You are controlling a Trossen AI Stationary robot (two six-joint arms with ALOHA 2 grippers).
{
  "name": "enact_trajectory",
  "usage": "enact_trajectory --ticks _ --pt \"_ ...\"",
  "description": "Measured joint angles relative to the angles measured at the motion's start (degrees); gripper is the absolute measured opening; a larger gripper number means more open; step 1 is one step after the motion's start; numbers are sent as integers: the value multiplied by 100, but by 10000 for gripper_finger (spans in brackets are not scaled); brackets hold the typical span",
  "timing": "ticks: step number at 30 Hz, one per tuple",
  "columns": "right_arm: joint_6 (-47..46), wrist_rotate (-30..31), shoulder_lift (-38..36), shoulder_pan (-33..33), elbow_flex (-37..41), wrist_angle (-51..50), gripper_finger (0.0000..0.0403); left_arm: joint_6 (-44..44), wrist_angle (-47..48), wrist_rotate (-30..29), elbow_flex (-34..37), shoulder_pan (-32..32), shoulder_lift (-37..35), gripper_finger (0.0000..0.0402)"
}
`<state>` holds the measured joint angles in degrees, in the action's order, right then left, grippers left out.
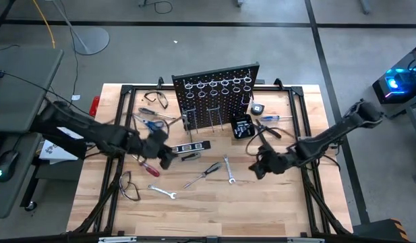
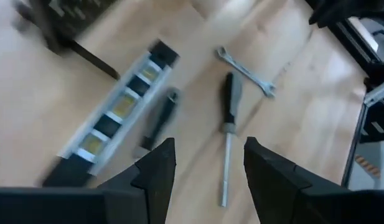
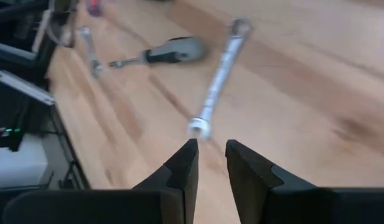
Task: Hang tools onto peg board
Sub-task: Hang the silver wrench on the pegboard
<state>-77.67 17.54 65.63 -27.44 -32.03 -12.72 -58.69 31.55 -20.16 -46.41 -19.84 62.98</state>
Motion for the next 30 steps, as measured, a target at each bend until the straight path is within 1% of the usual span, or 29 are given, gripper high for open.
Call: enact_trajectory --ticks 3,5,7,9,10,14,20,22,27,30 --pt "133 -19 643 97 0 868 78 -264 -956 7 248 -278 495 173" --pt "68 -9 1076 245 0 1209 74 -428 -1335 16 279 -413 898 173" --pt "11 142 1489 425 -7 1523 53 -582 -1743 20 279 -493 1249 173" --pt "-35 369 1871 622 -76 1749 18 -731 -2175 38 279 -548 1530 173" --pt "-32 417 2063 736 -128 1888 10 -798 -2402 44 279 -553 1641 173" --pt "44 445 2689 1119 -421 2307 2 -885 -3014 66 279 -616 1928 173" --pt "99 362 3215 1403 -827 2345 0 -1022 -3019 56 279 -647 1954 173" --pt "104 325 3295 1428 -875 2321 0 -1020 -3017 50 279 -648 1945 172" --pt "-36 503 3450 1471 -896 2287 0 -1013 -2977 16 282 -650 1945 172" --pt "-30 514 3459 1505 -896 2086 0 -1012 -2978 12 282 -649 1945 172"
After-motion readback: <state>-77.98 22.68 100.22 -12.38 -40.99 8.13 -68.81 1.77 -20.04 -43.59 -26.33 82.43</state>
